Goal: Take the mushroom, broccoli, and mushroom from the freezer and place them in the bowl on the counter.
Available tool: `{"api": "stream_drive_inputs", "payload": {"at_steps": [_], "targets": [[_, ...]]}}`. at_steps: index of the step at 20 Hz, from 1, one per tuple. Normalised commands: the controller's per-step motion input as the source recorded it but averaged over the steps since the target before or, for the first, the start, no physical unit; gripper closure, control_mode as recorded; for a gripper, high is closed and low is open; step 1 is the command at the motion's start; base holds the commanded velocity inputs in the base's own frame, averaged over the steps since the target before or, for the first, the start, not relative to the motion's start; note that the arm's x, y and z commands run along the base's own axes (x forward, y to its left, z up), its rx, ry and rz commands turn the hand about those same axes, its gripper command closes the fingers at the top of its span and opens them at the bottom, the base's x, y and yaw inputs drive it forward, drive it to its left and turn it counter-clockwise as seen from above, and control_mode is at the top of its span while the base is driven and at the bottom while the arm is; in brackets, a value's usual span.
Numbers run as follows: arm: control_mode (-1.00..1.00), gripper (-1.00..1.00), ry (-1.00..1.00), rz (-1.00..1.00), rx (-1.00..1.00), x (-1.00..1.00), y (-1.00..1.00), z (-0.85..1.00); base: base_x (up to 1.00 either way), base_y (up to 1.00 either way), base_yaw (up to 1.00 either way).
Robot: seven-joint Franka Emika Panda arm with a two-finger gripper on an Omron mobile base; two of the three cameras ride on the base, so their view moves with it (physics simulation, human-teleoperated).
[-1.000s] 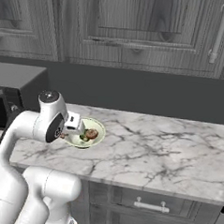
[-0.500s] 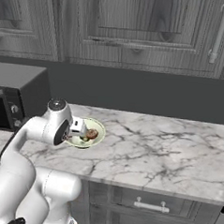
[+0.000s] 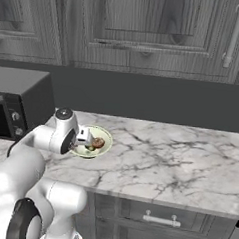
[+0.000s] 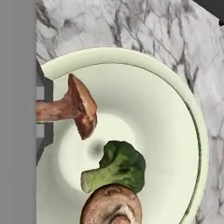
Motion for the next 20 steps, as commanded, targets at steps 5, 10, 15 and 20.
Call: {"api": "stream_drive_inputs", "payload": {"at_steps": [5, 10, 15, 20], "targets": [[-1.00, -1.00, -0.01, 0.04, 0.02, 0.46, 0.04, -0.24, 0.00, 0.00, 0.00], [-1.00, -1.00, -0.04, 0.02, 0.02, 0.33, -0.01, -0.17, 0.00, 0.00, 0.00], [-1.00, -1.00, 0.00, 0.00, 0.00, -0.27, -0.04, 0.07, 0.00, 0.00, 0.00], [-1.00, -1.00, -0.04, -0.03, 0.00, -0.57, -0.17, 0.40, 0.00, 0.00, 0.00]]}}
